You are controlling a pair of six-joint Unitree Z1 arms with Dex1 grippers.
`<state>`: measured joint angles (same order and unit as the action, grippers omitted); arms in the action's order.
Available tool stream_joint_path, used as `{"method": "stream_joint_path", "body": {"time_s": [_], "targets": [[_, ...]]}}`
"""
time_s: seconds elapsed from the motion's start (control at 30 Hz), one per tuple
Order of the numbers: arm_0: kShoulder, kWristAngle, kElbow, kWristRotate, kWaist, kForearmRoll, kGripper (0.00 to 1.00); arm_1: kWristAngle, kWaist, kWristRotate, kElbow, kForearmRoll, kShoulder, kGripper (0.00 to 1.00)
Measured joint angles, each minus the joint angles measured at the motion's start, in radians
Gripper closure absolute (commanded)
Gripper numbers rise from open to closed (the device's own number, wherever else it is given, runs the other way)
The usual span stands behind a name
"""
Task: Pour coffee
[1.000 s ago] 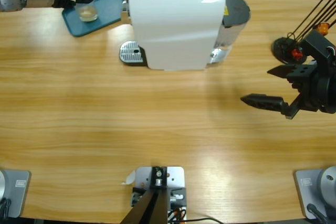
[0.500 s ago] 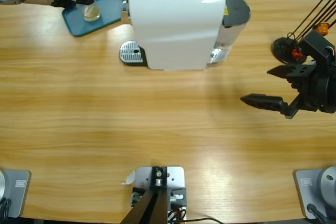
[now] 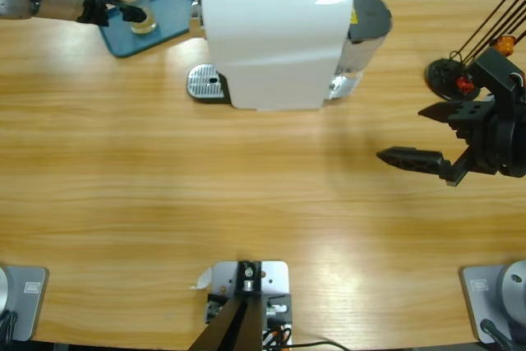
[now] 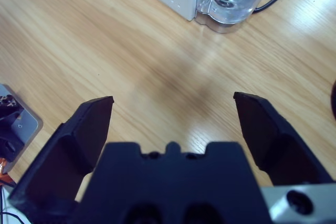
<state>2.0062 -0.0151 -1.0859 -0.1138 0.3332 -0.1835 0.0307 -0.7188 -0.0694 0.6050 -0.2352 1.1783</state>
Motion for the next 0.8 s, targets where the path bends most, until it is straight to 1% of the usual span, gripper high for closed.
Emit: {"method": "stream_joint_path", "body": {"time_s": [0.1,0.27,0.37,0.43,0.53,0.6,0.7,0.8], "targets": [[-0.086,0.000,0.065,0.003,0.002,-0.037,0.000,0.000,0.000,0.000,0.000,0.000,-0.001,0.000],[-0.299,0.000,0.201,0.030,0.024,-0.067,0.000,-0.002,0.000,0.000,0.000,0.000,-0.009,0.000],[-0.449,0.001,0.306,0.042,0.057,-0.065,0.000,-0.013,0.000,0.000,0.000,0.000,-0.033,0.000],[-0.574,0.010,0.376,0.044,0.109,-0.048,0.000,-0.015,0.000,0.000,0.000,0.000,-0.056,0.000],[-0.753,0.078,0.445,0.050,0.182,0.016,0.000,-0.022,0.001,0.000,-0.001,0.000,-0.088,0.000],[-0.840,0.131,0.468,0.077,0.205,0.083,0.000,-0.028,0.001,0.000,-0.003,0.000,-0.099,0.000],[-0.929,0.218,0.476,0.107,0.228,0.213,0.000,-0.031,0.001,0.000,-0.005,0.001,-0.100,0.000],[-0.998,0.289,0.477,0.086,0.248,0.349,0.000,-0.032,0.001,0.000,-0.007,0.004,-0.100,0.000]]}}
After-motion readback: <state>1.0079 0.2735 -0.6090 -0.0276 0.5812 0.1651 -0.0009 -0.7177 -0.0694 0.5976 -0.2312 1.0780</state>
